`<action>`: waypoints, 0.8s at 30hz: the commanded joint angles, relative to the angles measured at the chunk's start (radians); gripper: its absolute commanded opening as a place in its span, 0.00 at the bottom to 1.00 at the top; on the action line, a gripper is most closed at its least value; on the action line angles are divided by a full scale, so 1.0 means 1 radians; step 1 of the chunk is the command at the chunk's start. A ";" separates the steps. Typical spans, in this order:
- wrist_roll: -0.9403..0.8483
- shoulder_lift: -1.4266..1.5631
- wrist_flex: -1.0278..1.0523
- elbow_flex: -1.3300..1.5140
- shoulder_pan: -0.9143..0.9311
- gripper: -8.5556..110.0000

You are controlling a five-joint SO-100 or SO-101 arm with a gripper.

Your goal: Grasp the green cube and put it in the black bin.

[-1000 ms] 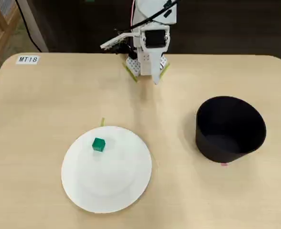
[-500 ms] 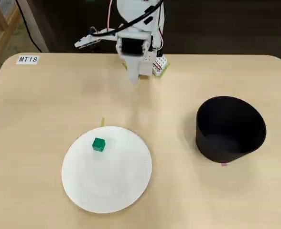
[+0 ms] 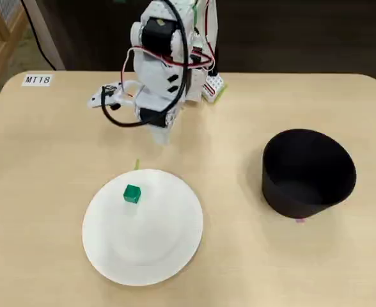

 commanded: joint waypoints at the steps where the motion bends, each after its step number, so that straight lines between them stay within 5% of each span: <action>1: -0.002 -0.086 0.040 -0.141 0.032 0.07; 12: -0.078 -0.611 0.408 -0.850 0.044 0.07; 22: -0.129 -0.713 0.411 -0.853 0.107 0.07; 24: -0.158 -0.715 0.411 -0.856 0.109 0.14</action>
